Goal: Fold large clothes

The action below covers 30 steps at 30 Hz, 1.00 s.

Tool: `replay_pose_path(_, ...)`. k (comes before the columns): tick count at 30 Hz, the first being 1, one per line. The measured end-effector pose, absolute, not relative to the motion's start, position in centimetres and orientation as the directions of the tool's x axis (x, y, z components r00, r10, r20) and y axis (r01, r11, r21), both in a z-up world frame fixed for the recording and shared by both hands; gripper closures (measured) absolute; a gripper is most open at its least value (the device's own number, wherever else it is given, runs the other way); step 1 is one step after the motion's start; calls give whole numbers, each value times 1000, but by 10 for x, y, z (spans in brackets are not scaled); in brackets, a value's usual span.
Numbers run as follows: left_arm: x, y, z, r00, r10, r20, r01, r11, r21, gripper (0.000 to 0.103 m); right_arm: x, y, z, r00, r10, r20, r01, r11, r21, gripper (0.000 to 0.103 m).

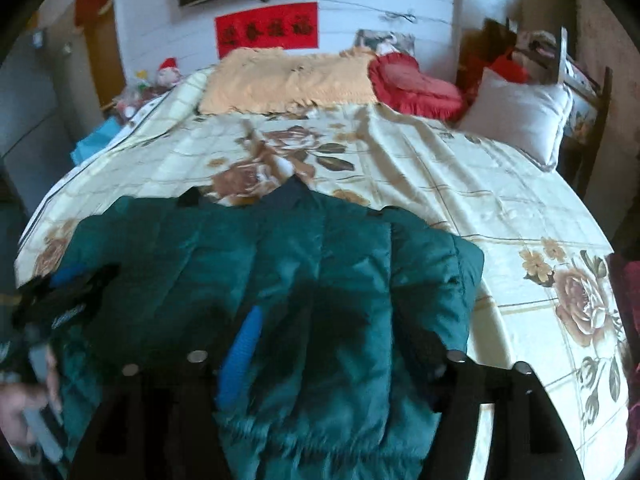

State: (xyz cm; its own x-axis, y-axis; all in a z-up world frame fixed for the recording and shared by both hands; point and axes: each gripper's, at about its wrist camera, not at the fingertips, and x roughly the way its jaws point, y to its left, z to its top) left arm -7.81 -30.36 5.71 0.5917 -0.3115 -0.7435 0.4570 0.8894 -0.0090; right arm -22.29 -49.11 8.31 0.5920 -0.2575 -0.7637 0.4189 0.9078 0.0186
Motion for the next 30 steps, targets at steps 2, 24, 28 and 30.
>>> replay_pose_path(2, -80, -304, 57, 596, -310, -741, 459, 889, -3, 37, -215, -486, 63, 543, -275, -794, 408, 912, -37, 36)
replay_pose_path(24, -186, -191, 99, 617, -339, -710, 462, 887, -21, 37, -333, -447, 100, 584, -227, -780, 427, 902, 58, 34)
replay_pose_path(28, -207, -173, 97, 622, -331, -710, 460, 888, -11, 37, -353, -425, 94, 587, -203, -784, 407, 911, 69, 34)
replay_pose_path(30, -216, -165, 97, 621, -333, -710, 457, 890, -17, 37, -361, -415, 89, 580, -193, -792, 398, 915, 69, 34)
